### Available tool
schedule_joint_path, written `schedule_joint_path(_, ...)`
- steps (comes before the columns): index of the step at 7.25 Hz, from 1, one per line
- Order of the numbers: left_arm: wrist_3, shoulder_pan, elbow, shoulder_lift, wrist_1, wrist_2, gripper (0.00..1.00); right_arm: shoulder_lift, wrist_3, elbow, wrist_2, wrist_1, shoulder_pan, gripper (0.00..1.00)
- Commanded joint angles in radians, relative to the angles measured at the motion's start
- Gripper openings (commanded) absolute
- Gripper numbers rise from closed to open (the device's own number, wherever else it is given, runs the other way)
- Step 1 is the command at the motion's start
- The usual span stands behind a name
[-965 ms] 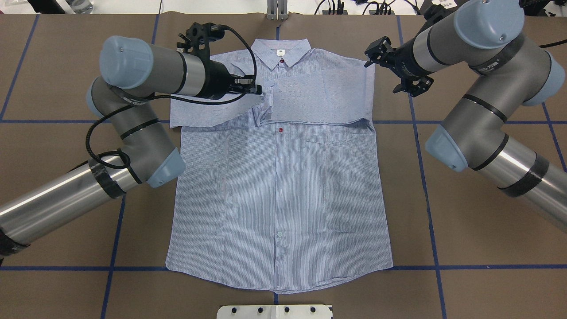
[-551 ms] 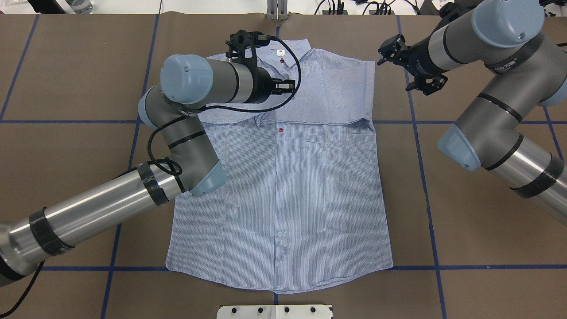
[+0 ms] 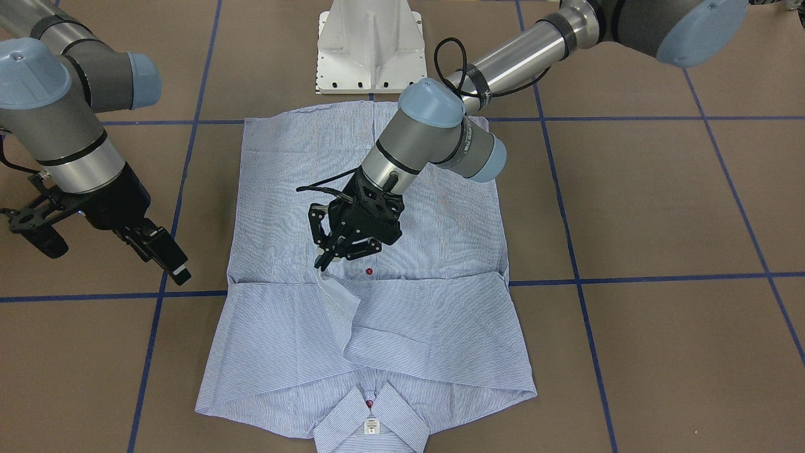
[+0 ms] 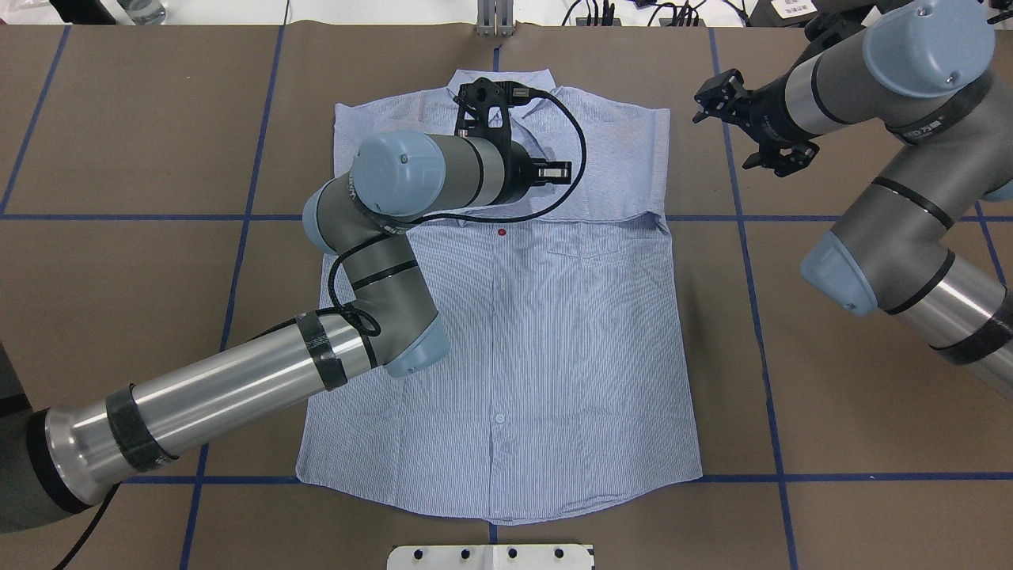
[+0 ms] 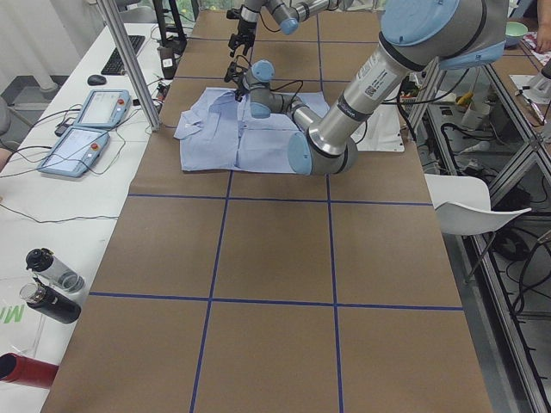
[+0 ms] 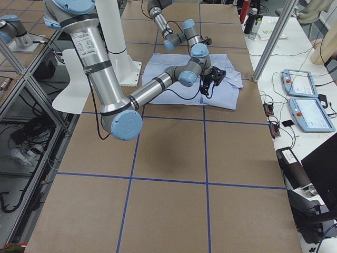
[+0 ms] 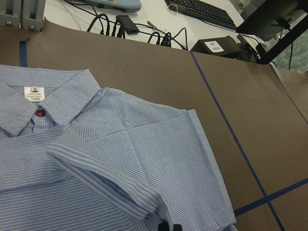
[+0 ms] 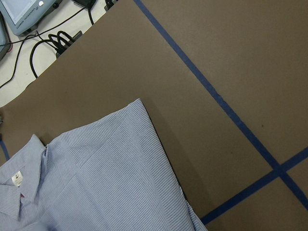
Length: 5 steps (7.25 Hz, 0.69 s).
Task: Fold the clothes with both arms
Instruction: 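Release the sleeve on the chest with the left gripper and withdraw both grippers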
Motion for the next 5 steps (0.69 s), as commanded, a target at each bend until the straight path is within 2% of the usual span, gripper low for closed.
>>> schedule_joint_path(1, -0.007, 0.031, 0.001, -0.024, -0.001, 0.051, 0.83, -0.011, 0.0, 0.006, -0.002, 0.001, 0.002, 1.0)
schedule_joint_path(3, -0.013, 0.027, -0.033, -0.024, 0.005, 0.045, 0.84, -0.03, 0.0, 0.029, -0.002, 0.001, 0.0, 1.0)
schedule_joint_path(4, -0.024, 0.025, -0.097, -0.013, 0.043, 0.04, 0.84, -0.059, 0.002, 0.055, -0.002, 0.002, -0.004, 1.0)
schedule_joint_path(5, -0.024, 0.019, -0.205, 0.007, 0.174, -0.004, 0.84, -0.074, 0.014, 0.081, -0.002, 0.002, -0.039, 1.0)
